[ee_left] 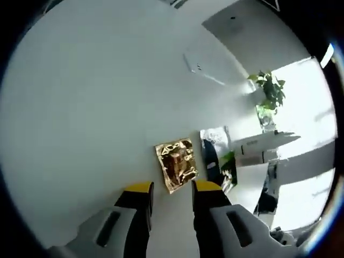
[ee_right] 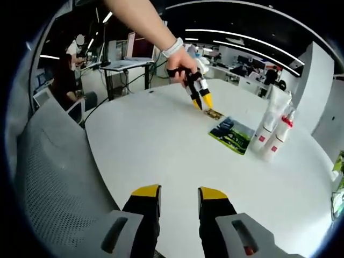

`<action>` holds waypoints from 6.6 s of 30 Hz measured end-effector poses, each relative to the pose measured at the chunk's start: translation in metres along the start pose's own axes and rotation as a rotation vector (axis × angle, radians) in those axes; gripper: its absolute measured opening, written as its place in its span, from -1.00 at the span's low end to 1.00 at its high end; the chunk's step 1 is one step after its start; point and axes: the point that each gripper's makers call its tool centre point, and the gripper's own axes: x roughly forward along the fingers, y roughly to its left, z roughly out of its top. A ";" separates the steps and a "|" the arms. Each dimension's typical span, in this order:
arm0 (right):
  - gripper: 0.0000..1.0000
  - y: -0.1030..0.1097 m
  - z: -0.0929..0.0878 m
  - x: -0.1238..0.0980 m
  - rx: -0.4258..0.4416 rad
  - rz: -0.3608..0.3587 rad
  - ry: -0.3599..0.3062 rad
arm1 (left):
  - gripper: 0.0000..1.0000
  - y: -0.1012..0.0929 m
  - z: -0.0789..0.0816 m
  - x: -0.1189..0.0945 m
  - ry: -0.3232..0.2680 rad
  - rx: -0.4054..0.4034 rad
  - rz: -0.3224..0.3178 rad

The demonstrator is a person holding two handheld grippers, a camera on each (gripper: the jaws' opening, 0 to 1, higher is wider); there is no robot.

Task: Arrange the skincare products in the storage area until every visible bottle or jar stands upright without overlapping.

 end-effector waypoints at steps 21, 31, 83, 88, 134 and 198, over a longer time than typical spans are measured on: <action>-0.58 -0.002 -0.003 0.000 -0.006 -0.008 0.022 | -0.40 -0.011 0.008 0.007 0.022 0.141 -0.004; -0.56 0.000 -0.002 0.001 -0.013 0.001 0.015 | -0.19 0.035 0.005 -0.066 0.004 0.244 0.108; -0.60 0.005 -0.004 0.003 -0.070 0.015 0.037 | -0.30 0.176 -0.081 -0.154 -0.039 0.138 0.591; -0.60 0.010 -0.002 0.003 -0.092 0.038 0.029 | -0.30 0.145 -0.090 -0.162 -0.106 0.163 0.547; -0.36 0.115 0.118 0.004 0.701 0.457 -0.091 | -0.30 -0.103 -0.289 -0.155 -0.416 0.497 0.159; -1.00 0.119 0.139 -0.029 0.875 0.824 -0.218 | -1.00 -0.164 -0.301 -0.173 -0.500 0.097 -0.683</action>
